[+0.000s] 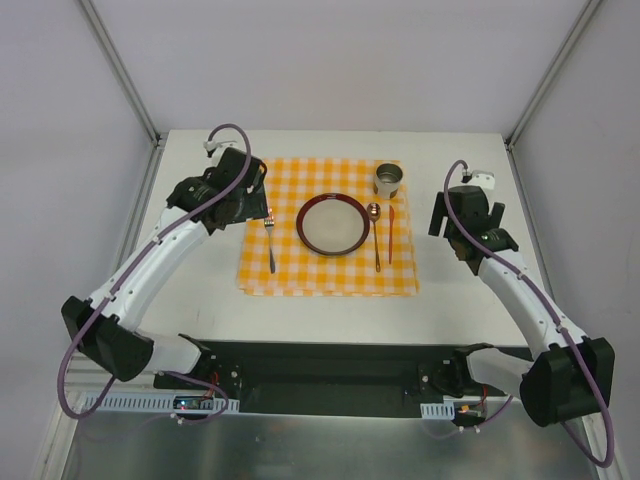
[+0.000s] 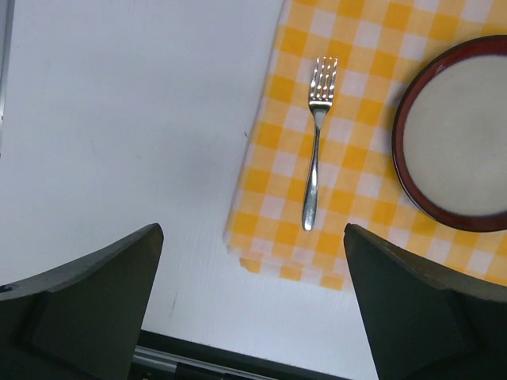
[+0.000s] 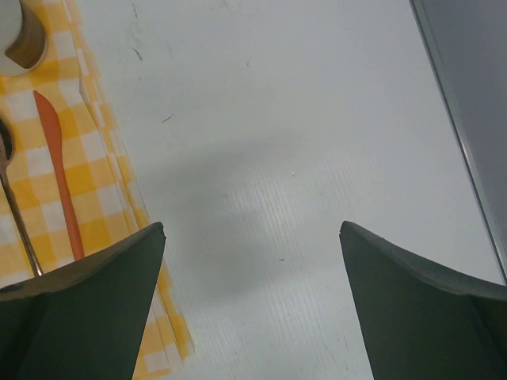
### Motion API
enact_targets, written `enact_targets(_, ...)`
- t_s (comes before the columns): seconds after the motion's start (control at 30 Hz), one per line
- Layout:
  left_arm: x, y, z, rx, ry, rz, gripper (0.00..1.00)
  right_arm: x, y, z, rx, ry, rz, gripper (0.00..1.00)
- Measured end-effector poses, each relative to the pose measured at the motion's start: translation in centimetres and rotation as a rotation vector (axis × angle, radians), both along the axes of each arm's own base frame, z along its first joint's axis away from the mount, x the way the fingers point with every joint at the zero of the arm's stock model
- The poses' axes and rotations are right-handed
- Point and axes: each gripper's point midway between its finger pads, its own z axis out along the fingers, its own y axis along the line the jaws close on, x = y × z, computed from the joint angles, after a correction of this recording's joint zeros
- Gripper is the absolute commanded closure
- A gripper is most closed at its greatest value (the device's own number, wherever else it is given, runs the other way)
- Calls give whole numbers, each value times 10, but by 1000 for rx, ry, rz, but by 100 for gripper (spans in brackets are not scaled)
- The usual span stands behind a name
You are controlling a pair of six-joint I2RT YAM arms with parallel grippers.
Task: Set the dinner table for one person
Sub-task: Reset both arms
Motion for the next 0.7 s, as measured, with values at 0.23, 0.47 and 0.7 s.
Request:
enact_targets(0.23, -25, 18, 12, -23, -66, 25, 1, -9, -4, -11, -6, 18, -19, 4)
enact_targets(0.47, -26, 22, 13, -11, -75, 38, 1, -8, 0, -15, 15, 29, -7, 4)
enact_targets(0.7, -18, 23, -2, 39, -32, 52, 1, -4, 6, -23, 24, 65, 11, 4)
